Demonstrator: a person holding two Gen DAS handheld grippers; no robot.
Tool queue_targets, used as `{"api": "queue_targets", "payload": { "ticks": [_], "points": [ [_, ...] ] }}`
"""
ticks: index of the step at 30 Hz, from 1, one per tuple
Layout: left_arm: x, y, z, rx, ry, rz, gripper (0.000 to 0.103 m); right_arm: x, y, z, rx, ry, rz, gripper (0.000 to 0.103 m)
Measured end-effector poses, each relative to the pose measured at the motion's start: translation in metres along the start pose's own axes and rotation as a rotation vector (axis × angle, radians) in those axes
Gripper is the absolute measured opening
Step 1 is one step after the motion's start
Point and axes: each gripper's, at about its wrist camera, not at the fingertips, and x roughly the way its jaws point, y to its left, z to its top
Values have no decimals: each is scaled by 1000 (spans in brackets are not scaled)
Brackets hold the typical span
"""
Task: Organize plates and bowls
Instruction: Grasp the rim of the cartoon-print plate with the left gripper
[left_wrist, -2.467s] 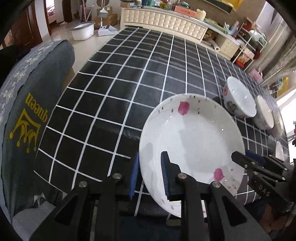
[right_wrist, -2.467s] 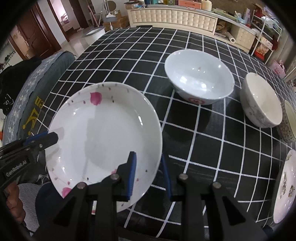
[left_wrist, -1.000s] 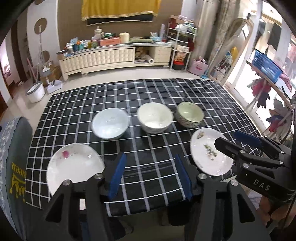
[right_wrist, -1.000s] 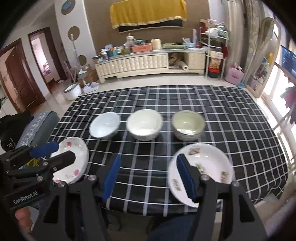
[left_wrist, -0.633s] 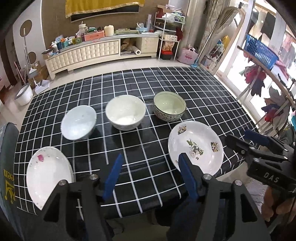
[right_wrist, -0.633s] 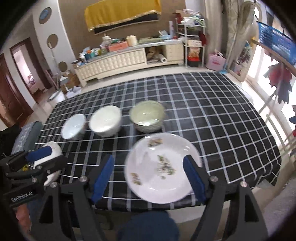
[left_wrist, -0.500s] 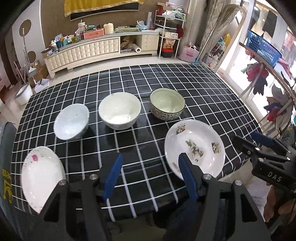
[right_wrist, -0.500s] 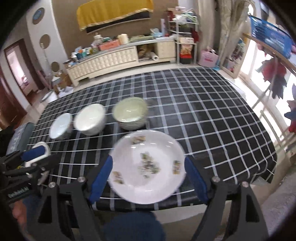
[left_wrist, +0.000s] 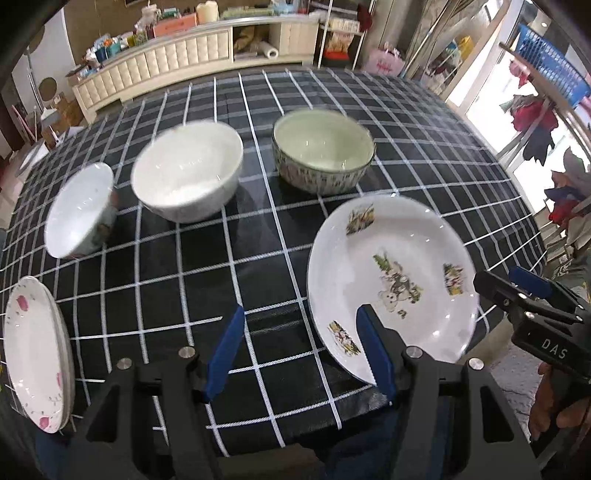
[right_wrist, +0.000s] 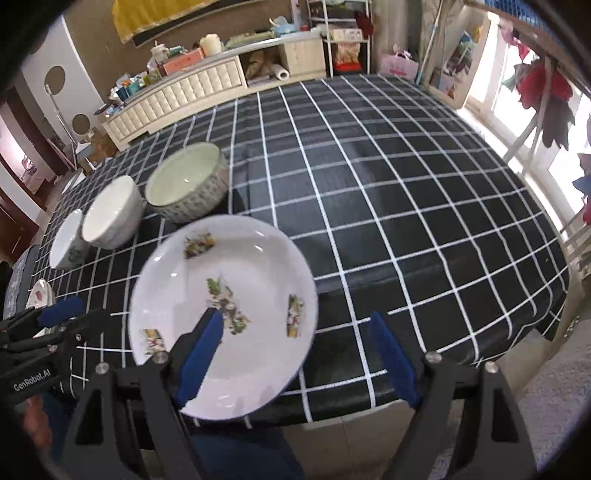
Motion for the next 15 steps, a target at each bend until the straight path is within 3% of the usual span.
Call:
{"api": "queue_targets", "payload": {
  "ticks": [11, 15],
  "points": [
    [51, -5, 4, 15, 87, 30, 60, 31, -10, 3, -24, 50, -12, 84],
    [60, -9, 5, 25, 98, 29, 60, 39, -11, 4, -40, 63, 6, 65]
  ]
}}
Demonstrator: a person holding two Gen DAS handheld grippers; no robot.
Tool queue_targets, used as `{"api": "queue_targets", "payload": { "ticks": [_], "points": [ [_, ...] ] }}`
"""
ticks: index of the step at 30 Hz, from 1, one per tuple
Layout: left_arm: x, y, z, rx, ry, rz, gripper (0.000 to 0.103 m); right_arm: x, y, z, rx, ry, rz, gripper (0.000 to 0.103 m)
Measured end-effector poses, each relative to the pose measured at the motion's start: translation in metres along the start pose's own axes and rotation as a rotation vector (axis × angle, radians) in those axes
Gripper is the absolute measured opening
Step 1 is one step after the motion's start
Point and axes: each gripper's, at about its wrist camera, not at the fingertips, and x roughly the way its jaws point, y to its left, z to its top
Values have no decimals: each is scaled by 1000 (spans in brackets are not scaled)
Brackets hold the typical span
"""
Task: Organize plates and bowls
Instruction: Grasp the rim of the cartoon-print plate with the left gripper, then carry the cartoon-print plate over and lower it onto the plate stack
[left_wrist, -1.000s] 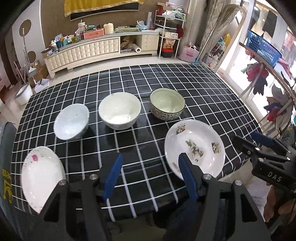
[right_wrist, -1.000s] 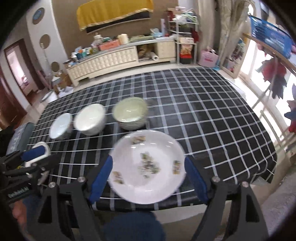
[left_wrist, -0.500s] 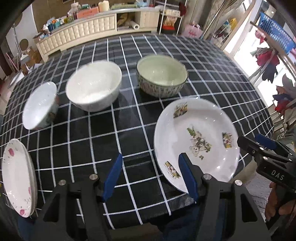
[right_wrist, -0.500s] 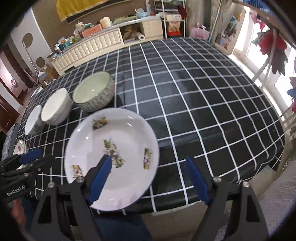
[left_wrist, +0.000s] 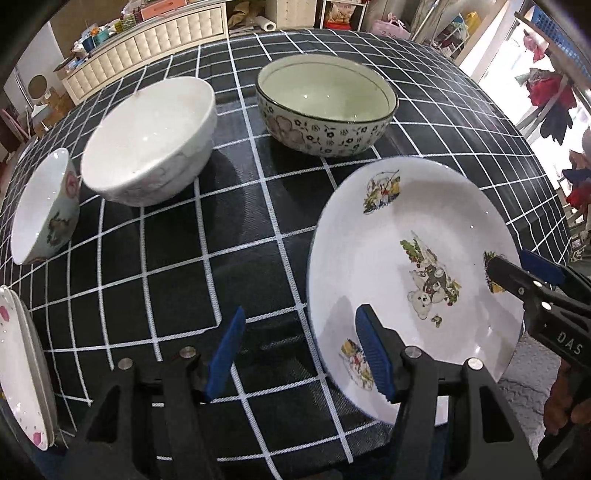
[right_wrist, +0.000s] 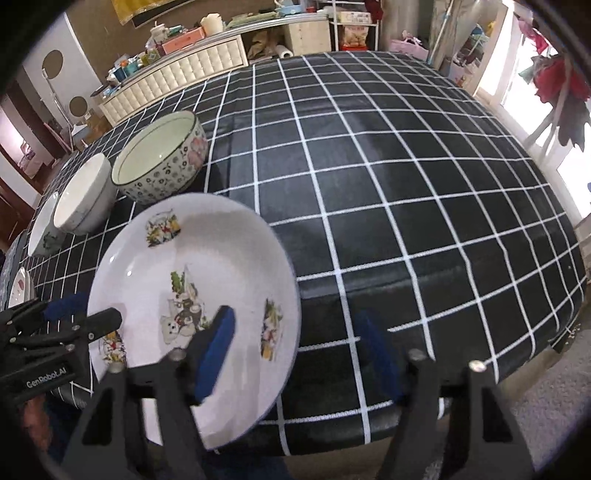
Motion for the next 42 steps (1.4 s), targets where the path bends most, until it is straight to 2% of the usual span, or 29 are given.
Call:
{"api": "queue_targets", "payload": {
  "ticks": [6, 9, 10, 12, 16, 22, 28, 35, 42],
  "points": [
    [8, -4, 2, 5, -6, -30, 41, 9, -3, 0, 1, 20, 28, 48],
    [8, -10, 4, 53, -33, -25, 27, 8, -2, -2, -11, 8, 32, 43],
    [7, -15, 3, 76, -39, -17, 25, 6, -1, -2, -12, 6, 35, 41],
    [7, -23, 2, 105, -52, 11, 25, 5, 0, -4, -20, 0, 38, 39],
    [8, -19, 5, 97, -55, 1, 24, 6, 7, -4, -40, -9, 46, 31],
    [4, -24, 2, 146, -75, 36, 23, 5, 7, -5, -18, -22, 9, 30],
    [-8, -18, -6, 124, -84, 39, 23, -4, 21, -6, -45, -36, -11, 29],
    [-39, 9, -14, 79, -123, 32, 22, -25, 47, -6, -67, -65, 10, 29],
    [-77, 58, -32, 2, -172, 50, 22, -40, 93, -11, -122, -89, 53, 29]
  ]
}}
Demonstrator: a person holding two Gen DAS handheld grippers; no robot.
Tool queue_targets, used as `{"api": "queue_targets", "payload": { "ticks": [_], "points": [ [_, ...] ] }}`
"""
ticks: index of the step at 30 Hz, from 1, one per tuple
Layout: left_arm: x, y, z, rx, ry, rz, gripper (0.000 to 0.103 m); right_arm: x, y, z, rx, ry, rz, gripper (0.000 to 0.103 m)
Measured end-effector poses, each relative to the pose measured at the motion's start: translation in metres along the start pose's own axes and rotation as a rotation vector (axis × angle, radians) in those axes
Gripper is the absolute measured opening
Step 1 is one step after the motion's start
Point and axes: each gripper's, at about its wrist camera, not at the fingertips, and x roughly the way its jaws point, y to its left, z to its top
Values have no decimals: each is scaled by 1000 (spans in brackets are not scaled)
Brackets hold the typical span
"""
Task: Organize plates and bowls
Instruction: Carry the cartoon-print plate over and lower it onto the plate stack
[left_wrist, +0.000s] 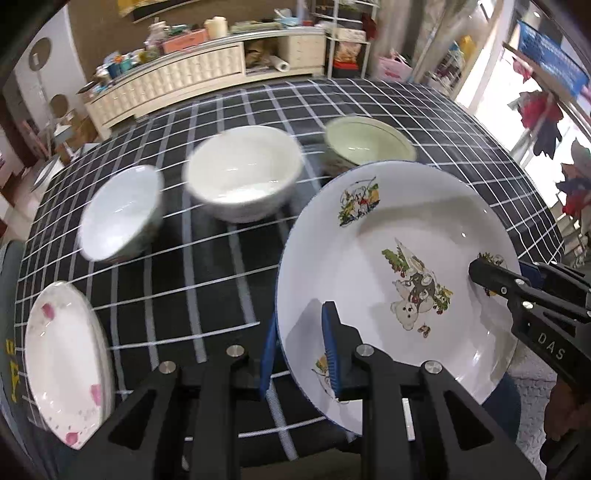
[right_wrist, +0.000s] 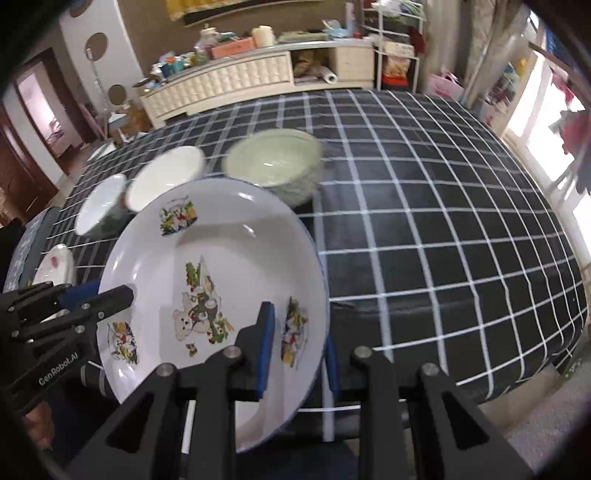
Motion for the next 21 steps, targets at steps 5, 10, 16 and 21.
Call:
{"api": "queue_targets", "payload": {
  "ticks": [5, 10, 16, 21],
  "points": [
    [-17, 43, -14, -62, -9, 35, 22, 4, 37, 3, -32, 9, 41, 29],
    [-36, 94, -29, -142, -23, 69, 22, 9, 80, 7, -103, 13, 79, 29],
    [-52, 148, -51, -222, -26, 105, 22, 15, 134, 8, -154, 16, 124, 29],
    [-59, 188, -66, -277, -20, 134, 22, 26, 180, 9, -190, 40, 166, 29]
  ]
}}
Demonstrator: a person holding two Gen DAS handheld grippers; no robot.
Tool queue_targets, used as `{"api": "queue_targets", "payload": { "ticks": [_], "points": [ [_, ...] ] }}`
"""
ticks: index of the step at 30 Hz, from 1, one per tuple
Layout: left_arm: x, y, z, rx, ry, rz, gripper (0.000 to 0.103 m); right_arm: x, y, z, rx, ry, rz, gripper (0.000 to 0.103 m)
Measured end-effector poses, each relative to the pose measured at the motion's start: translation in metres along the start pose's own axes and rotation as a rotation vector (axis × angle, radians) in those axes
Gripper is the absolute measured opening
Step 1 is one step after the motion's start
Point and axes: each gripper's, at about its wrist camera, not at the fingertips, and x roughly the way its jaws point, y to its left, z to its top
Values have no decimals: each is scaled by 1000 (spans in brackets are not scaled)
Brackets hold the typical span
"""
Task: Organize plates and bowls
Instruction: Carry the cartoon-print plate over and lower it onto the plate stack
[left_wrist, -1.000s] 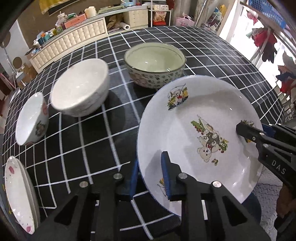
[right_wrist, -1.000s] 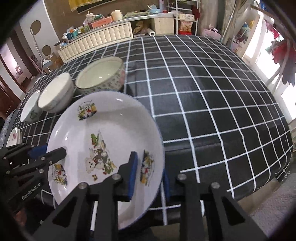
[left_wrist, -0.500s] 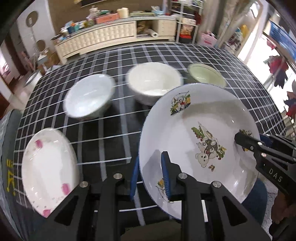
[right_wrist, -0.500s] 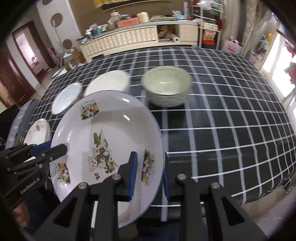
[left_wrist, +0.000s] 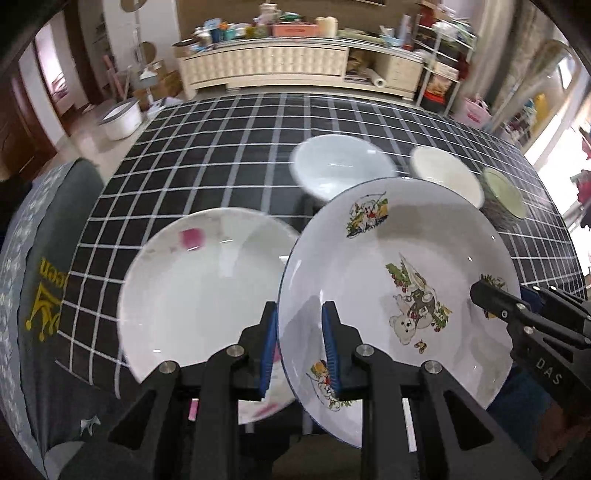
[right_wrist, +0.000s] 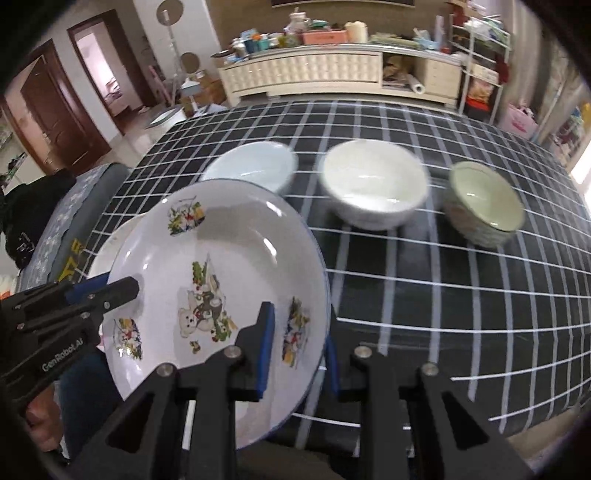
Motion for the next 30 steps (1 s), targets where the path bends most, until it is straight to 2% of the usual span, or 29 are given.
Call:
{"api": "queue_targets", "payload": {
  "ticks": [17, 22, 30],
  "points": [
    [15, 97, -10, -83, 42, 60, 22, 53, 94, 22, -148, 73, 26, 29],
    [20, 115, -7, -101, 44, 67, 22, 63, 107, 23, -169, 85, 29, 29],
    [30, 124, -5, -108, 56, 67, 22, 78, 115, 23, -178, 116, 18, 29]
  ]
}}
